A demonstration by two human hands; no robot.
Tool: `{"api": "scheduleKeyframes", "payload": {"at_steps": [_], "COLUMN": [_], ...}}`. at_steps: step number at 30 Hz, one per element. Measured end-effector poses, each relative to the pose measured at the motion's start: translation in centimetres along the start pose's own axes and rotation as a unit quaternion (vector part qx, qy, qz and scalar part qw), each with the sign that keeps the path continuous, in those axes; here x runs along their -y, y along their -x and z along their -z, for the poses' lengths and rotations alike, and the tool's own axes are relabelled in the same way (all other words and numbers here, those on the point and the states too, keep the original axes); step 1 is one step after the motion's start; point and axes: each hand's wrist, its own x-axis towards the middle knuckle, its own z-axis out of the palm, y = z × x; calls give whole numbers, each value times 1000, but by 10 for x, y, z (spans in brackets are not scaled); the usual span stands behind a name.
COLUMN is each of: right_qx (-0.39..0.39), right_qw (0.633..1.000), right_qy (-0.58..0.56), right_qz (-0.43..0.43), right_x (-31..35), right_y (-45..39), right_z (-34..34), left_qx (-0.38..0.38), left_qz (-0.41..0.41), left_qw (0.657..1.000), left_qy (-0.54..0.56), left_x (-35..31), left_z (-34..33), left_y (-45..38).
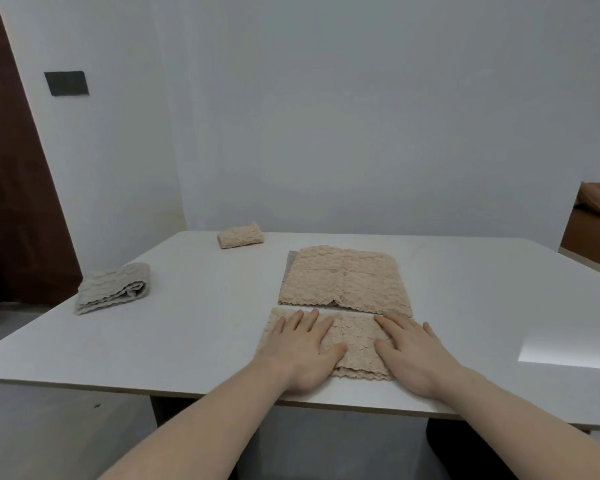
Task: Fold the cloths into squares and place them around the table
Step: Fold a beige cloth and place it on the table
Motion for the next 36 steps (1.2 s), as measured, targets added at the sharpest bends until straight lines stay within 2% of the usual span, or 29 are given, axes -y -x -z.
{"api": "scheduleKeyframes", "payload": {"at_steps": [8, 15, 21, 27, 36], "right_qx": [-5, 11, 14, 9, 3], "right_qw": [1000, 1000, 1000, 1000, 999], "right_qy": [-21, -16, -9, -6, 5], "right_qz": [3, -13, -19, -22, -36], "right_x": [-4, -2, 0, 0, 3], "right_y": [-10, -9, -5, -4, -2], "right_z": [1, 3, 4, 3, 2], "left_qx": [-30, -8, -1, -54, -65], "left_qz": [8, 9, 76, 92, 88], "left_qw": [999, 1000, 997, 993, 993], "left_qy": [9, 9, 24, 47, 55], "left_x": [2, 10, 55, 69, 71], "left_z": [-7, 2, 10, 3, 1], "left_y": [-9, -1, 14, 22, 23]}}
